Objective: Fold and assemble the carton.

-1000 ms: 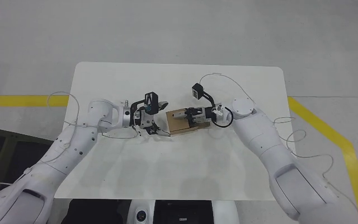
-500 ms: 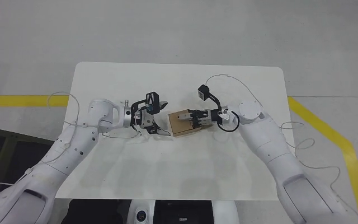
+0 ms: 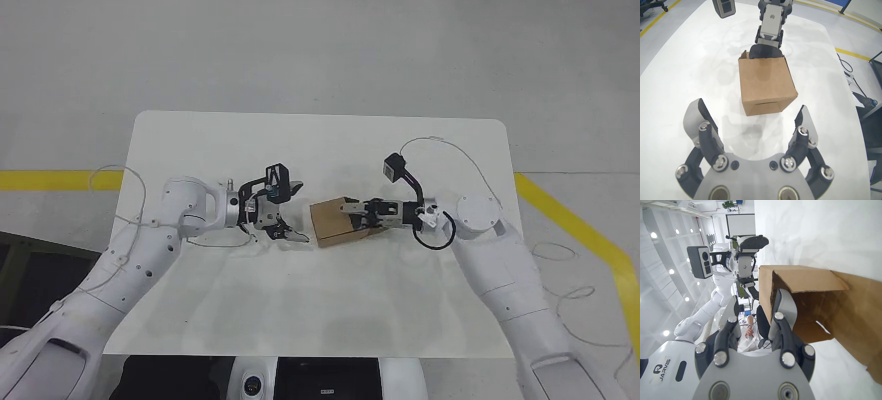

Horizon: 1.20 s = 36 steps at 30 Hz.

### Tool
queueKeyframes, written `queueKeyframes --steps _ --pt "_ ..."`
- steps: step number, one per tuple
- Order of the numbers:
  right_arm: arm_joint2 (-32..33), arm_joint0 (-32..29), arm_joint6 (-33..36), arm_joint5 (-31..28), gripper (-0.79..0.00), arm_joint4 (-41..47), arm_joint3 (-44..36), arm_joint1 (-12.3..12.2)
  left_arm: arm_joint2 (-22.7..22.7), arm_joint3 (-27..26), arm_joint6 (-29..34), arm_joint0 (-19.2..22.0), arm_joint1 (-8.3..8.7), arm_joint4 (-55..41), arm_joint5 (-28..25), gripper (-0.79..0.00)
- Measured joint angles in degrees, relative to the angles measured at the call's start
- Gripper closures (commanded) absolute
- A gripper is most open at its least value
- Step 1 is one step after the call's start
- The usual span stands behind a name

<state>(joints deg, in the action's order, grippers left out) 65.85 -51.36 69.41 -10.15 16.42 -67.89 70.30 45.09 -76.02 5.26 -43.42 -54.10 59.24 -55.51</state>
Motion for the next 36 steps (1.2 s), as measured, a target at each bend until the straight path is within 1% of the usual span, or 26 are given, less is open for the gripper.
queueKeyframes --steps 4,8,13,20,26,31,36 --pt "3.8 -3.6 -0.5 2.8 -0.249 -2.4 -6.6 -1.5 0.2 -1.4 1.4 -1.3 -0.12 -1.8 1.3 -0.785" --pt "4.8 -6.2 -0.7 5.0 -0.246 -2.3 -10.1 -2.0 0.6 -2.5 3.1 -2.0 -0.18 -3.2 2.0 -0.785" --pt "2.0 -5.7 -2.2 4.4 -0.240 -0.2 -7.8 -1.4 1.6 -2.8 4.5 -2.2 -0.15 -4.1 2.3 -0.785" --pt "-3.5 -1.9 -6.5 3.1 -0.237 1.7 -3.4 0.2 3.6 -3.3 5.8 -2.5 0.17 -4.5 1.5 -0.785" --pt "-7.6 0.8 -10.3 2.8 -0.225 2.5 -0.9 1.7 6.0 -3.6 8.0 -3.2 0.84 -7.1 -0.2 -0.785" --pt "-10.5 2.6 -13.0 4.3 -0.240 1.2 -0.7 2.6 7.0 -3.9 10.6 -3.9 1.25 -7.6 -0.9 -0.785" --pt "-11.4 2.8 -13.0 6.2 -0.271 -0.4 -0.4 2.7 6.5 -3.4 11.3 -4.1 1.01 -6.6 -0.6 -0.785"
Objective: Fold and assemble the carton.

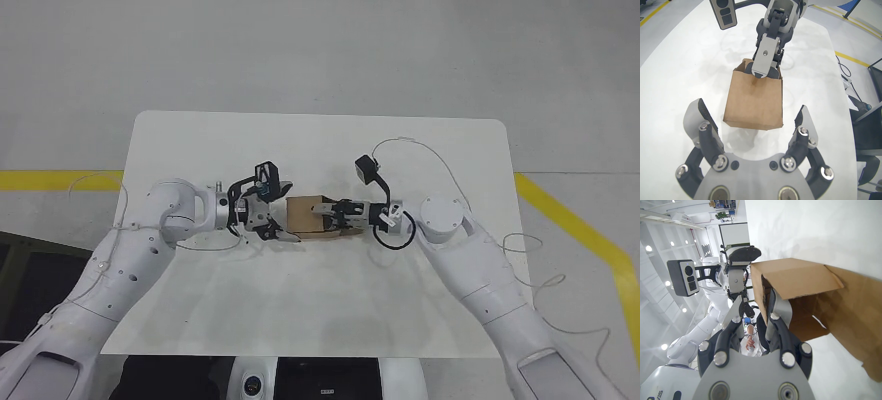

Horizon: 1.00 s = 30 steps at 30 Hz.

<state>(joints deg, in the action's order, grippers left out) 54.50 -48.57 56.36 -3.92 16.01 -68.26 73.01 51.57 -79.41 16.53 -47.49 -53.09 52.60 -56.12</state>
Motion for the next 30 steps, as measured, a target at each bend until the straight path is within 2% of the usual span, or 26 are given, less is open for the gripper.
queueKeyframes --steps 11,26,28,30 --pt "2.2 -2.7 1.2 0.9 -0.283 -1.0 -3.2 -1.0 -0.7 0.1 -3.9 -0.1 -0.79 5.7 1.3 -0.785" --pt "7.0 -5.1 5.5 1.0 -0.265 -2.6 -5.3 -3.1 -2.9 3.5 -10.6 1.7 -2.28 13.1 -1.6 -0.785" --pt "8.3 -6.0 6.4 1.3 -0.203 -2.8 -6.7 -3.6 -3.0 3.9 -11.0 1.9 -2.43 13.5 -1.8 -0.785" --pt "9.5 -6.9 7.4 1.6 -0.077 -2.6 -8.1 -4.0 -3.0 4.2 -11.4 2.1 -2.55 13.6 -1.9 -0.785"
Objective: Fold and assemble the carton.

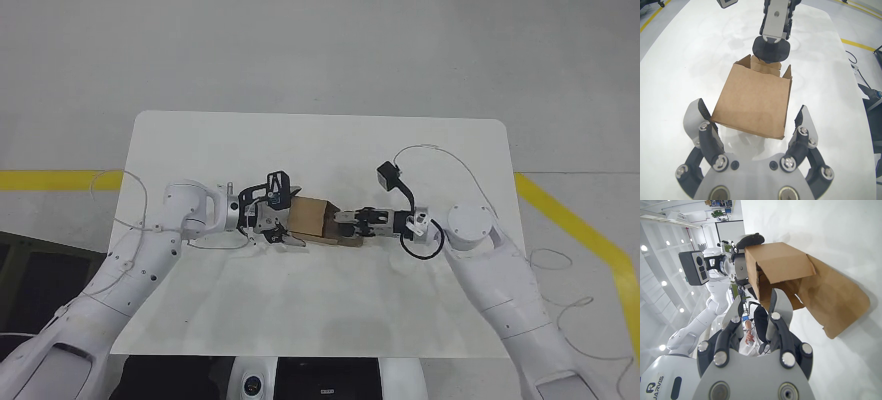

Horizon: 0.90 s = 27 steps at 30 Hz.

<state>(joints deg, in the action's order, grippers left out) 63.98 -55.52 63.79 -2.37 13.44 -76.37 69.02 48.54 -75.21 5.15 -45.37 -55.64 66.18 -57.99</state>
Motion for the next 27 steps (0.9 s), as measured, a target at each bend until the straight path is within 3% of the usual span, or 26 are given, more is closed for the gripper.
queueKeyframes --steps 1,10,21,27 --pt "0.9 -0.8 0.3 0.2 0.000 0.3 -1.2 -0.3 0.0 0.2 -0.1 0.1 -0.07 0.0 0.0 -0.785" --pt "5.8 -6.1 0.8 3.3 0.000 -2.7 -11.2 -2.2 -0.5 1.0 0.1 0.9 -0.17 -1.1 0.0 -0.785" --pt "5.9 -6.2 0.9 2.7 0.000 -2.7 -11.6 -2.3 -1.6 1.4 0.6 1.8 0.01 -3.0 0.0 -0.785" --pt "3.2 -7.4 1.2 8.0 0.000 -7.1 -14.0 -2.5 -2.3 1.6 0.4 2.3 0.08 -3.5 0.0 -0.785"
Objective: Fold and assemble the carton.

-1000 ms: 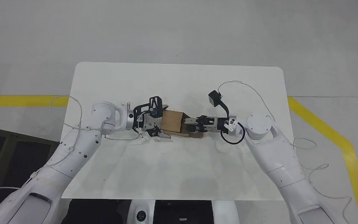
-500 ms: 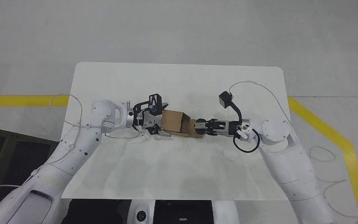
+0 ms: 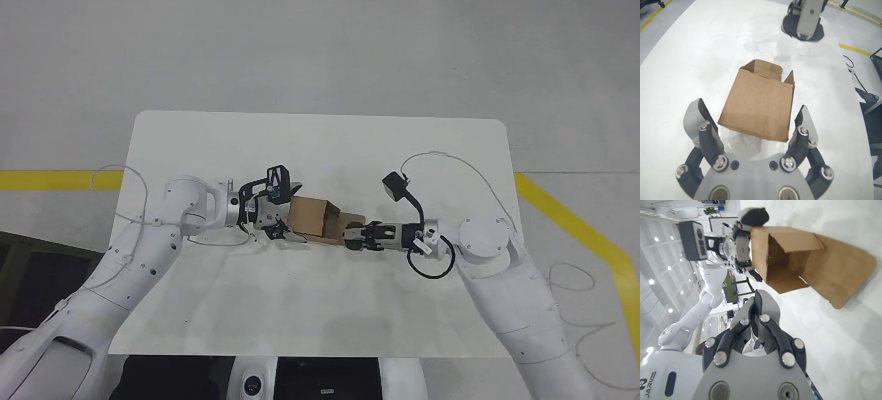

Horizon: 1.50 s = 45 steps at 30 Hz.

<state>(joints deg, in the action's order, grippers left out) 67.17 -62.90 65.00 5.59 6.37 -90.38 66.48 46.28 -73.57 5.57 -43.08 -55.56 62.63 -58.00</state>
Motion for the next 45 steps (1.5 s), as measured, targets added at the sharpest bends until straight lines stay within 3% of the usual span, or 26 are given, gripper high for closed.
queueKeyframes --steps 4,9,19,35,45 --pt "-3.2 0.2 1.2 5.3 0.000 -4.0 -0.7 -0.1 -0.4 0.2 -0.3 0.2 0.07 0.0 0.0 -0.785" --pt "-5.8 1.6 -0.9 7.2 0.000 -5.4 1.2 0.3 -0.8 0.4 -0.9 0.2 0.09 0.2 0.0 -0.785" --pt "-8.6 4.6 -5.6 3.9 0.000 -3.2 5.4 1.3 -1.4 0.1 -1.8 0.1 -0.04 0.8 0.0 -0.785" --pt "-16.1 13.9 -7.4 -2.2 0.000 -0.4 16.3 4.3 -2.2 -0.1 -1.7 -0.1 0.10 0.9 0.0 -0.785" --pt "-18.4 15.8 -8.5 -5.1 0.000 1.2 20.2 5.6 -2.4 -0.1 -1.2 -0.1 0.21 0.8 0.0 -0.785"
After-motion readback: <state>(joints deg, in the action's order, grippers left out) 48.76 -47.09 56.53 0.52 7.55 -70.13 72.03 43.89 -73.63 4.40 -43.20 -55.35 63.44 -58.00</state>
